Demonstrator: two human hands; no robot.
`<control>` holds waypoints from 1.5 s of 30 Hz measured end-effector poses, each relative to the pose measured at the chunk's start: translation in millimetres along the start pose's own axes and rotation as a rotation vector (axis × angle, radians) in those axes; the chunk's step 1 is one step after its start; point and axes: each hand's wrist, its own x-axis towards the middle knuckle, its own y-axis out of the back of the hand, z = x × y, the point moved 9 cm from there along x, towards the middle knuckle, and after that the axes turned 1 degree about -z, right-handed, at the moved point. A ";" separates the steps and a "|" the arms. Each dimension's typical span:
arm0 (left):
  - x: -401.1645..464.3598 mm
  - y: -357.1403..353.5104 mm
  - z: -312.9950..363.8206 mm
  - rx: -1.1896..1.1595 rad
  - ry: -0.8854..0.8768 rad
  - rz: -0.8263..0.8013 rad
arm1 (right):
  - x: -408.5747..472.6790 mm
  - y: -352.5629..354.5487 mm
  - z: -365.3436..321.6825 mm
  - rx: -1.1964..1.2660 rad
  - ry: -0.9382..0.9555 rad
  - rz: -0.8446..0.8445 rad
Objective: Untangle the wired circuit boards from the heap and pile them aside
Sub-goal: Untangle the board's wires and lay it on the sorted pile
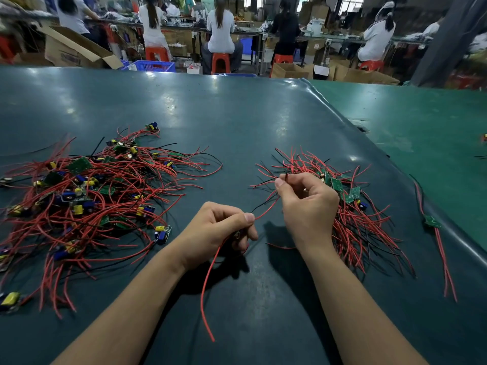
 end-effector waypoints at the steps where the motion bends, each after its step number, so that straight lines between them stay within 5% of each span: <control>1: 0.1 -0.5 -0.1 -0.002 0.002 -0.005 | -0.6 0.4 -2.4 0.001 0.027 0.010; 5: -0.1 4.8 1.2 0.007 -0.039 0.061 | -5.3 -3.0 -11.3 -0.008 0.110 -0.028; 10: 1.7 21.2 4.9 -0.041 -0.129 0.237 | -16.9 -36.8 22.1 0.303 -0.466 -0.381; 14: 2.8 20.8 1.2 0.065 -0.106 0.247 | -46.5 -61.7 19.7 0.326 -0.580 -0.655; 25: 2.1 12.3 -0.5 0.090 -0.042 0.103 | -41.4 -61.0 24.8 0.458 -0.655 -0.573; 28: 1.7 12.2 0.0 0.067 -0.040 0.116 | -32.1 -54.7 19.6 0.380 -0.521 -0.474; 34: -1.3 5.2 -2.0 0.104 -0.010 0.047 | -1.0 -14.7 36.3 0.586 -0.574 -0.074; 45: 3.8 12.9 -4.4 -0.110 -0.067 0.072 | -0.1 -11.0 35.0 0.753 -0.568 0.011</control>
